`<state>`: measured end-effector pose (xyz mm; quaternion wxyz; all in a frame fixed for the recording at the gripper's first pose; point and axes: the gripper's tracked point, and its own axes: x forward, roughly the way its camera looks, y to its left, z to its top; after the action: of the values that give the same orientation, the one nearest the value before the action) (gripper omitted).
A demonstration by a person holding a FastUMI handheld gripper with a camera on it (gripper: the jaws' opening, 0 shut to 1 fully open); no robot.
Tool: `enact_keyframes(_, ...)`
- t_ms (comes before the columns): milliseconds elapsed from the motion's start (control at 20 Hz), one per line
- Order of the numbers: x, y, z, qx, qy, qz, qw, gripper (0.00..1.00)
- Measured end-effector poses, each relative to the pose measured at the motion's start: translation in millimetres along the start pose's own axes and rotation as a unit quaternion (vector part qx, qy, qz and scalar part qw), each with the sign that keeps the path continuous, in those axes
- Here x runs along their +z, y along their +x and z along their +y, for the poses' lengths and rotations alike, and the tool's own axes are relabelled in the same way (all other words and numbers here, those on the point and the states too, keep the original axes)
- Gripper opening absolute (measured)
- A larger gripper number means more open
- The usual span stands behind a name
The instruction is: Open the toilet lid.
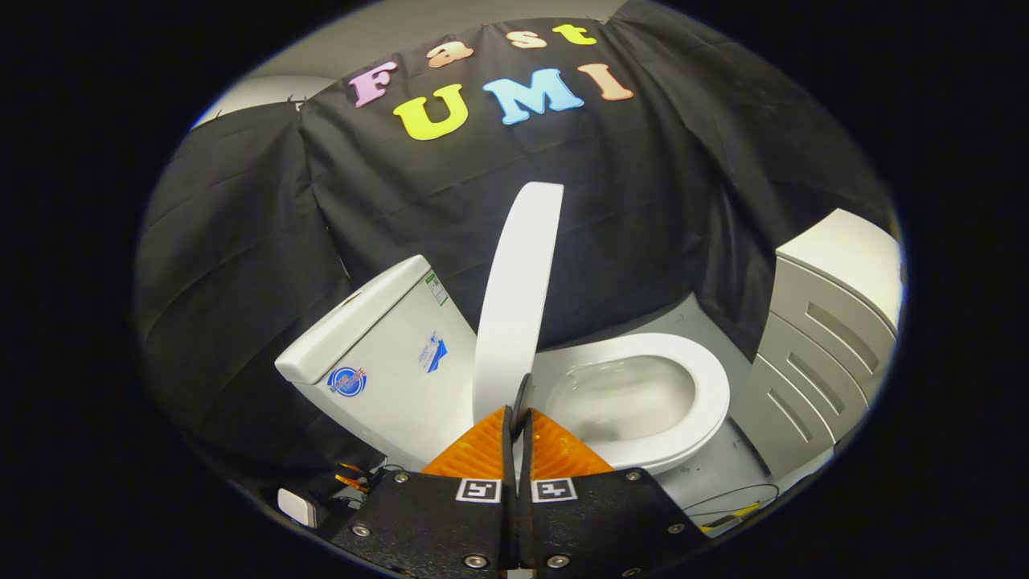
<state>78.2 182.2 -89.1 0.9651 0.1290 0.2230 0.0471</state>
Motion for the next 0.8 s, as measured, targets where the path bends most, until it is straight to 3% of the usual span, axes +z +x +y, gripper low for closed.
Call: enact_keyframes(800,3,14,99,0.019,-0.138,-0.027,0.990,0.00)
